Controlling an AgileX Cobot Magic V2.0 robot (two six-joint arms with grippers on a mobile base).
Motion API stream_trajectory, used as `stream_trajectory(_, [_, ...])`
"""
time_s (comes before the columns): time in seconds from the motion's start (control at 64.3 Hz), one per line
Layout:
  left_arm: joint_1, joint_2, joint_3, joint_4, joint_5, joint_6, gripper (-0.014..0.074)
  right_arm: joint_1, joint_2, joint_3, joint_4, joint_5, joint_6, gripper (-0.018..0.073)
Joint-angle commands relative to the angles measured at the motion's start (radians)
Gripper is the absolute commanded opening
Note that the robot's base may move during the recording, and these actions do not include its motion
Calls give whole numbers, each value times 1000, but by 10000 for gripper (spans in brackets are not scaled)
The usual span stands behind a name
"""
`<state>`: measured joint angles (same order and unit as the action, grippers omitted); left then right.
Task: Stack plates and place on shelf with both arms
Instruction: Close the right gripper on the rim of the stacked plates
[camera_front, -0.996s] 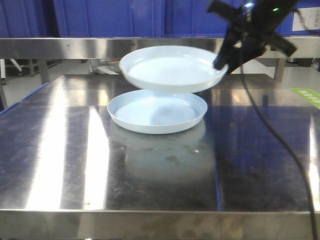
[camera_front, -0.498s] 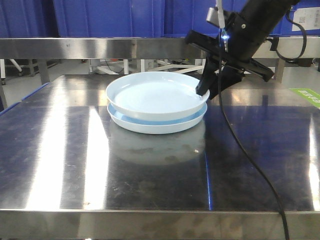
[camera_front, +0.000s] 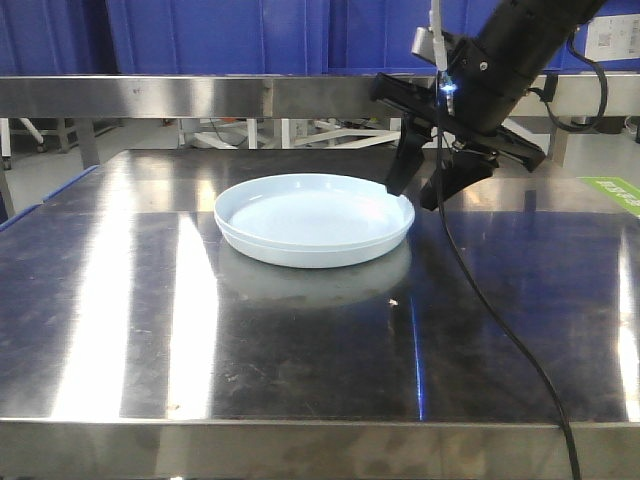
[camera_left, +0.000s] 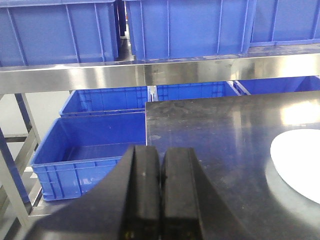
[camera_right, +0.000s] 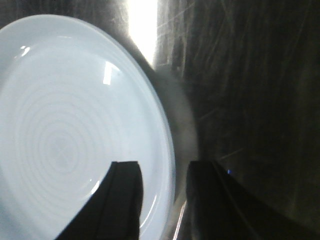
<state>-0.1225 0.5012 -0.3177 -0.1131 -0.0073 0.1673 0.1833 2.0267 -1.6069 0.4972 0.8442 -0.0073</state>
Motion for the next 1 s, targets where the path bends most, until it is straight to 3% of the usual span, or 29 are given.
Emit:
stream_trajectory(0.0, [4,1,-28,-7,-83,-3,82,-1,-61,-26,17,-29,-10,396])
stream_trajectory(0.171, [4,1,-28,-7,-83,-3,82,-1,-61,-26,-31,-26,1,397])
stream_trajectory(0.98, [4,1,-28,-7,-83,-3,82,37,-33,-26,-28,-46,1,393])
